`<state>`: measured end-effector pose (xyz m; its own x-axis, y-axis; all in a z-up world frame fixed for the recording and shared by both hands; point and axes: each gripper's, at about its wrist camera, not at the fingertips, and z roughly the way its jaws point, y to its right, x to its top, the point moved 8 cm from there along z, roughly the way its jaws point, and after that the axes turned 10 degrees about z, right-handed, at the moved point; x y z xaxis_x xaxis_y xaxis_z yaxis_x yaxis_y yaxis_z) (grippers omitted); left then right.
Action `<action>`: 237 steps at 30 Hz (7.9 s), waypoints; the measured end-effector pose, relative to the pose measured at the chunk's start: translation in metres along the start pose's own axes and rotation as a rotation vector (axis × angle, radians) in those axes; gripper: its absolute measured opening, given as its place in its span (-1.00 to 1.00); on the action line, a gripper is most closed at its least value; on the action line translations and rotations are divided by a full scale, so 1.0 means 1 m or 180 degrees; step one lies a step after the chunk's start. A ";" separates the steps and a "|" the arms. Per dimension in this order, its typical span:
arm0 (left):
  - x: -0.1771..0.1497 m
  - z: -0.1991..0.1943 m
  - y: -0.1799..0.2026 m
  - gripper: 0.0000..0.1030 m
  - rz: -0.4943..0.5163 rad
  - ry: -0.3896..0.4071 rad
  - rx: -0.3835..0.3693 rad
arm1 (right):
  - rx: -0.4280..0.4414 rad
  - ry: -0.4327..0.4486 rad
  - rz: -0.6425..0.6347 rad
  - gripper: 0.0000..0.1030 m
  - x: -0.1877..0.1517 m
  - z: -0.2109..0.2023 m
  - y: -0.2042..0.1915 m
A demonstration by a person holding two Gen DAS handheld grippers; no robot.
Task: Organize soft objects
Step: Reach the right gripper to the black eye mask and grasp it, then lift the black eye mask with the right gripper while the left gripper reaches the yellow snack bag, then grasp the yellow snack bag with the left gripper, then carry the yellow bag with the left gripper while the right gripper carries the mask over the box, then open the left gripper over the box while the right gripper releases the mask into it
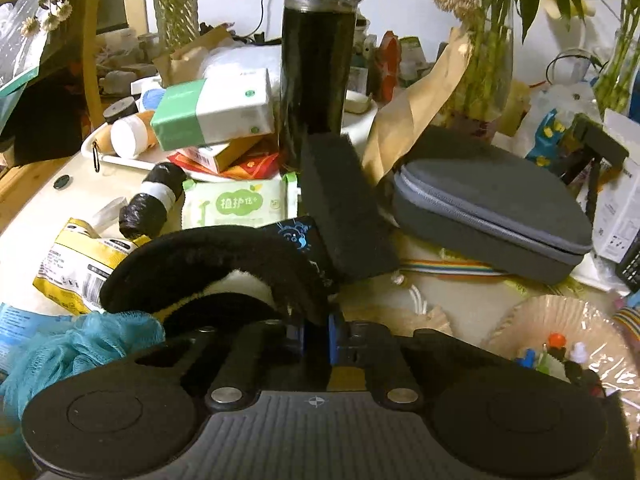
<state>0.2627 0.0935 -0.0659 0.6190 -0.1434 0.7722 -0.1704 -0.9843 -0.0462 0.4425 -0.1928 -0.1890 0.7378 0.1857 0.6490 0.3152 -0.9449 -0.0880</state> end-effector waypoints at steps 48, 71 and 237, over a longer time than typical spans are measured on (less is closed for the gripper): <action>0.015 0.084 0.042 1.00 0.1393 -0.0155 -0.0867 | 0.0098 0.1017 0.0574 -0.79 0.029 -0.154 0.019; -0.020 0.182 0.068 0.72 0.2279 -0.0644 -0.1324 | 0.0157 0.0933 0.0604 -0.78 0.034 -0.146 0.020; -0.021 -0.101 0.061 0.65 -0.0072 0.0322 -0.0234 | 0.0768 0.0957 -0.1827 0.16 -0.091 -0.236 -0.139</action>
<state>0.1620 0.0470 -0.0210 0.5433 -0.1065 0.8327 -0.2153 -0.9764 0.0156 0.1908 -0.1422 -0.0572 0.2279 0.5230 0.8213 0.7561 -0.6265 0.1891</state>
